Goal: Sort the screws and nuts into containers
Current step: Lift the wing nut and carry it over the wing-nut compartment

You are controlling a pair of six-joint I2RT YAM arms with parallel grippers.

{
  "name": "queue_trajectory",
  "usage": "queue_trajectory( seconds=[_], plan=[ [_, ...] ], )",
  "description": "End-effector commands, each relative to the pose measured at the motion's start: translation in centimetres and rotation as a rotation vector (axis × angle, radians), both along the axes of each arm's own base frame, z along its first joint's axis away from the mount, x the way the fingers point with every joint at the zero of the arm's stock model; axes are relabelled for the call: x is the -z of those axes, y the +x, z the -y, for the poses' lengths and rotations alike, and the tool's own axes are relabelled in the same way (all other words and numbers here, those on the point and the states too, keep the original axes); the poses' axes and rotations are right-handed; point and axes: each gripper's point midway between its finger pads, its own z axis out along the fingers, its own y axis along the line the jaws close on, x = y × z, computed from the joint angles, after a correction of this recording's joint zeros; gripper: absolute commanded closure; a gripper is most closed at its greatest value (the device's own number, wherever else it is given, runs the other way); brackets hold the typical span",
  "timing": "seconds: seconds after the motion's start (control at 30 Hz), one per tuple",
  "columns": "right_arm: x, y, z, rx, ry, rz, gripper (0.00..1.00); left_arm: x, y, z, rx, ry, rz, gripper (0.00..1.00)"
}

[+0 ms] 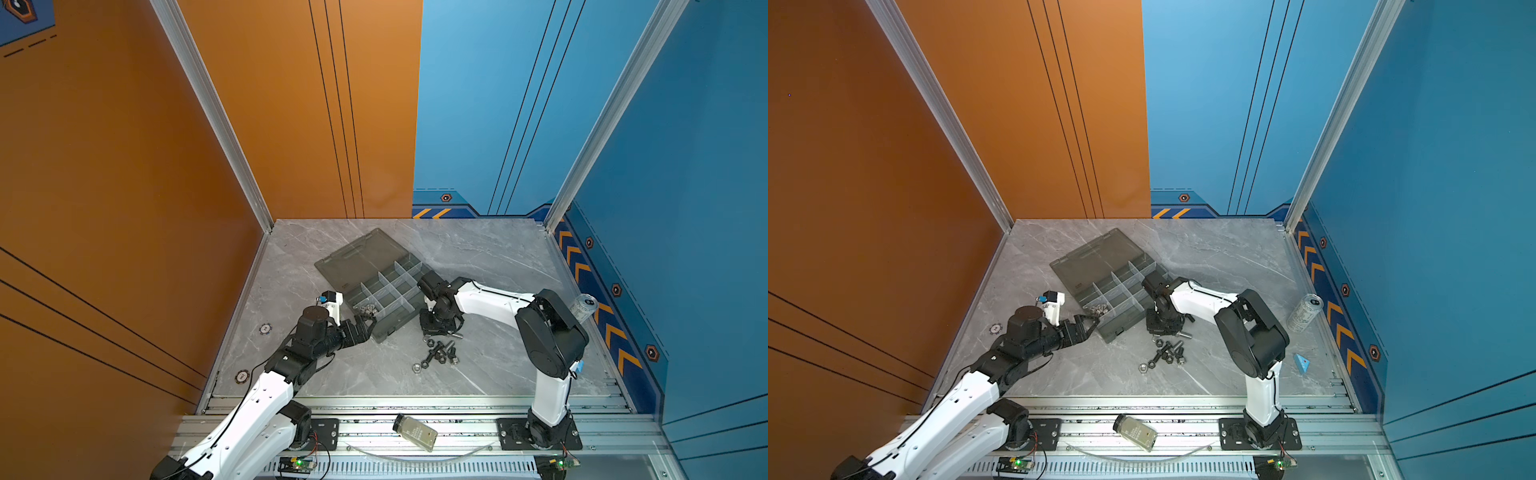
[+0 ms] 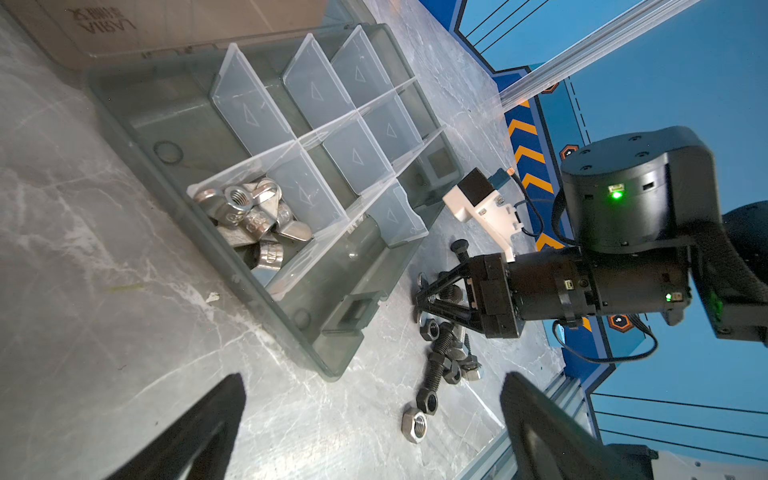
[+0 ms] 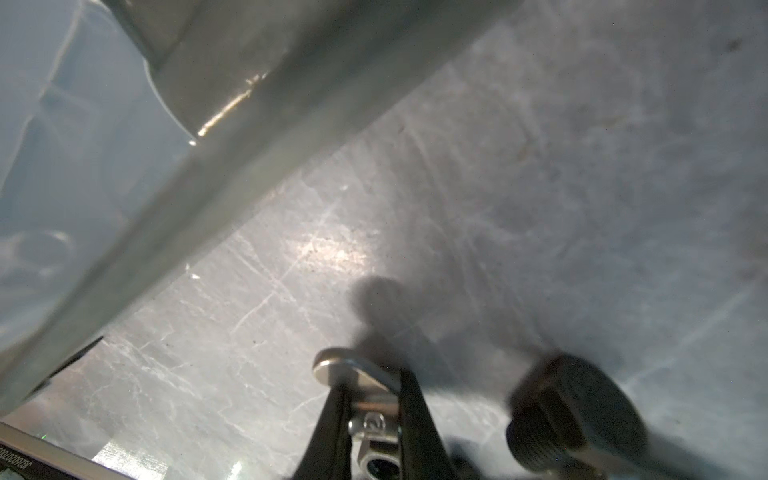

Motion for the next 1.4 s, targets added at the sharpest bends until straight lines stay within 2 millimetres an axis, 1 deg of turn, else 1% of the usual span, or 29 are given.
queue_trajectory(
  seconds=[0.0,0.13,0.23,0.4,0.5,0.57,0.63,0.77,0.87,0.93,1.03,1.1,1.17,1.2,1.37],
  plan=[
    [1.8,-1.6,1.9,-0.046,-0.079,-0.024,0.93,0.4,-0.5,-0.1,0.009,-0.001,-0.014,0.02],
    [-0.4,-1.7,1.4,-0.097,-0.016,0.02,0.94,0.4,-0.4,-0.1,0.008,0.001,-0.013,0.02],
    [-2.9,-1.5,0.7,-0.139,0.049,0.071,0.94,0.3,-0.4,-0.1,0.008,0.0,-0.011,0.02],
    [-6.8,-1.2,-1.5,-0.231,0.183,0.139,0.94,0.3,-0.4,-0.1,0.009,-0.001,-0.011,0.02],
    [-9.1,-0.3,-3.3,-0.292,0.244,0.197,0.95,0.2,-0.4,-0.1,0.005,-0.003,-0.01,0.02],
    [-10.6,0.8,-4.6,-0.319,0.283,0.242,0.95,0.2,-0.4,-0.1,0.004,-0.004,-0.009,0.02],
    [-11.9,0.9,-7.0,-0.364,0.326,0.274,0.95,0.1,-0.4,-0.2,0.004,-0.005,-0.006,0.02],
    [-13.6,2.8,-10.3,-0.379,0.382,0.339,0.95,-0.3,-0.4,-0.2,0.005,-0.006,0.0,0.02],
    [-14.0,4.3,-12.7,-0.383,0.399,0.369,0.95,-0.3,-0.5,-0.2,0.007,-0.002,0.0,0.02],
    [-13.6,5.2,-14.0,-0.379,0.395,0.379,0.95,-0.3,-0.5,-0.3,0.007,0.0,0.0,0.02],
    [-13.0,6.4,-15.3,-0.366,0.388,0.382,0.95,-0.4,-0.6,-0.3,0.007,-0.003,0.002,0.02],
    [-12.4,7.1,-16.0,-0.356,0.382,0.38,0.95,-0.4,-0.6,-0.3,0.006,-0.003,0.003,0.02],
    [-10.9,7.5,-16.5,-0.35,0.36,0.364,0.94,-0.4,-0.7,-0.4,0.004,-0.002,0.002,0.02],
    [-10.9,7.9,-16.8,-0.349,0.358,0.369,0.94,-0.4,-0.7,-0.4,0.003,-0.003,0.005,0.02],
    [-8.9,8.1,-17.2,-0.352,0.316,0.347,0.91,-0.3,-0.6,-0.5,-0.001,-0.002,0.004,0.02]
  ],
)
